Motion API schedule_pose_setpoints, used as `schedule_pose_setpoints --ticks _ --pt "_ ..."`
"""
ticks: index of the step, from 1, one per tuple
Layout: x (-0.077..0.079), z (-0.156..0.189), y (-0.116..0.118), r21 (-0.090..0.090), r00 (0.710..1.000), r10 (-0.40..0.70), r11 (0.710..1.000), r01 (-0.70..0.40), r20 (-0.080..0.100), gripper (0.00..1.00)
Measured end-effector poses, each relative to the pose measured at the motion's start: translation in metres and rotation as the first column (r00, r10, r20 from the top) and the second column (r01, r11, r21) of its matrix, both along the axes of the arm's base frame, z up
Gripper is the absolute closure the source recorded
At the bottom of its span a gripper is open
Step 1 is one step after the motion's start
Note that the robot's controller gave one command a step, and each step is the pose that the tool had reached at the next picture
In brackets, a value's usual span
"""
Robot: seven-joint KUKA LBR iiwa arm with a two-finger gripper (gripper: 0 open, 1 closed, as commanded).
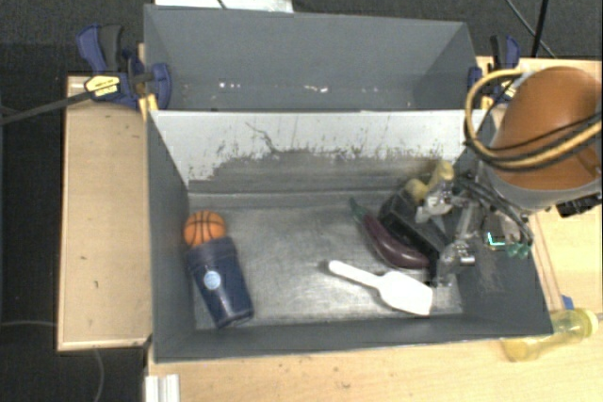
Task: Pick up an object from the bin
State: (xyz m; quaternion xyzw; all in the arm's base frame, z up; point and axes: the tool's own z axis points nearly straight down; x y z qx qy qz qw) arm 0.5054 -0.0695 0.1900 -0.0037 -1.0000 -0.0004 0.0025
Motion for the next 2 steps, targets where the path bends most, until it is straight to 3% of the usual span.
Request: schedule_pose_setpoints --ticks 2 --pt "0.0028 0.0019 0.0011 -0.002 1.000 0.004 1.000 -0.004 0.010 0.00"
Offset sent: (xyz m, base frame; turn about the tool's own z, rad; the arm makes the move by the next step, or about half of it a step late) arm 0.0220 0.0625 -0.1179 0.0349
